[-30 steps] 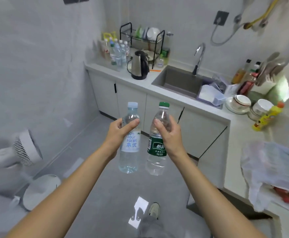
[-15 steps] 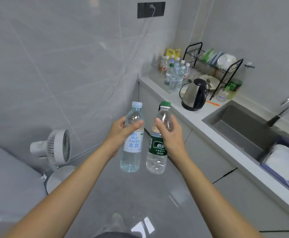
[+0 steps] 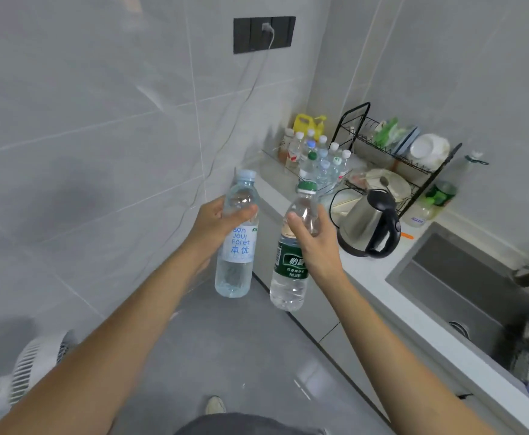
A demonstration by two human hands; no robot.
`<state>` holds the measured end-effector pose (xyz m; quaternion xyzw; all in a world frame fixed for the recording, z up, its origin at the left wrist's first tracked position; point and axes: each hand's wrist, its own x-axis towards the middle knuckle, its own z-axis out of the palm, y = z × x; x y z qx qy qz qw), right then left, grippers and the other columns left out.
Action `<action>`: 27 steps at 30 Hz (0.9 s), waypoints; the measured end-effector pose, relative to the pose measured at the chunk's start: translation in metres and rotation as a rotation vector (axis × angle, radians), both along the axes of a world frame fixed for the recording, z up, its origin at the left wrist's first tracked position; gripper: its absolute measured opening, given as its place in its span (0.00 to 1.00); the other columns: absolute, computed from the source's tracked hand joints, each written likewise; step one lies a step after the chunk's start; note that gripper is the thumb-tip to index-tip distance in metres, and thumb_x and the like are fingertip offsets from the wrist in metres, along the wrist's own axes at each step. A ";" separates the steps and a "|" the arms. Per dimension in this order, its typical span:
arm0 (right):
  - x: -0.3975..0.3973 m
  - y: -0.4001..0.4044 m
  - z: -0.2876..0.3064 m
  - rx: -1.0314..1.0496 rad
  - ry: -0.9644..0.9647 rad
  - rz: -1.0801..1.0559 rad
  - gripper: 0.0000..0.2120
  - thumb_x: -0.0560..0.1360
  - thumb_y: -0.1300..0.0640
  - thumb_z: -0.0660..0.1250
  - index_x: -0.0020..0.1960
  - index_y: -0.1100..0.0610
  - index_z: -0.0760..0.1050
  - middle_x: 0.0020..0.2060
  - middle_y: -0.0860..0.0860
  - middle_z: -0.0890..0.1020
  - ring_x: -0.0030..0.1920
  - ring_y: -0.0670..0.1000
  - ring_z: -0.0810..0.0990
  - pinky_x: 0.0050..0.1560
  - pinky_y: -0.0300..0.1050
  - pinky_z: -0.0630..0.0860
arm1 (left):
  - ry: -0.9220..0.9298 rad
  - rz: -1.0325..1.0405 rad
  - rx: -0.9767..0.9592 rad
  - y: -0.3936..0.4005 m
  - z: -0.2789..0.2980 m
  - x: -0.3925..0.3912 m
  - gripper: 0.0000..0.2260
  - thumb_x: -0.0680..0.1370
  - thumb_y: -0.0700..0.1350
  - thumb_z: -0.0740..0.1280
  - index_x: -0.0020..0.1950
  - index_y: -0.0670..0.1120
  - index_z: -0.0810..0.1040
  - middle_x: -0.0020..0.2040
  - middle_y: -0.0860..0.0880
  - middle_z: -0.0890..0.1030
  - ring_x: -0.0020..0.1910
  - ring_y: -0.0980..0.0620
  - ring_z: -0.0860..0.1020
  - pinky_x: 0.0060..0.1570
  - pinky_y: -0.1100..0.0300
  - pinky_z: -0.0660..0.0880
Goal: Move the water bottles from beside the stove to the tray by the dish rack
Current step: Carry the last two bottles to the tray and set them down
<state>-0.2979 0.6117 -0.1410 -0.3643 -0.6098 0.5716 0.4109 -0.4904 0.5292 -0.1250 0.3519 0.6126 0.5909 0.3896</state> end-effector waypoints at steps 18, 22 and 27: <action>-0.156 0.287 -0.039 0.018 -0.085 -0.068 0.28 0.75 0.38 0.75 0.70 0.50 0.75 0.61 0.49 0.86 0.62 0.53 0.85 0.64 0.65 0.81 | 0.275 -0.191 -0.008 0.288 -0.023 -0.145 0.16 0.72 0.48 0.81 0.59 0.49 0.84 0.49 0.55 0.88 0.48 0.59 0.86 0.45 0.65 0.79; -0.178 0.357 -0.036 0.036 -0.099 -0.055 0.25 0.75 0.38 0.74 0.66 0.50 0.76 0.57 0.47 0.87 0.57 0.51 0.87 0.61 0.65 0.82 | 0.299 -0.145 -0.021 0.359 -0.022 -0.169 0.21 0.67 0.59 0.79 0.57 0.53 0.84 0.50 0.53 0.88 0.49 0.55 0.87 0.49 0.58 0.81; -0.185 0.419 -0.034 0.036 -0.118 -0.108 0.25 0.78 0.41 0.74 0.69 0.49 0.74 0.58 0.48 0.87 0.58 0.51 0.87 0.62 0.64 0.82 | 0.301 -0.222 -0.033 0.435 -0.034 -0.181 0.14 0.73 0.46 0.81 0.56 0.51 0.83 0.47 0.56 0.88 0.45 0.63 0.84 0.43 0.70 0.76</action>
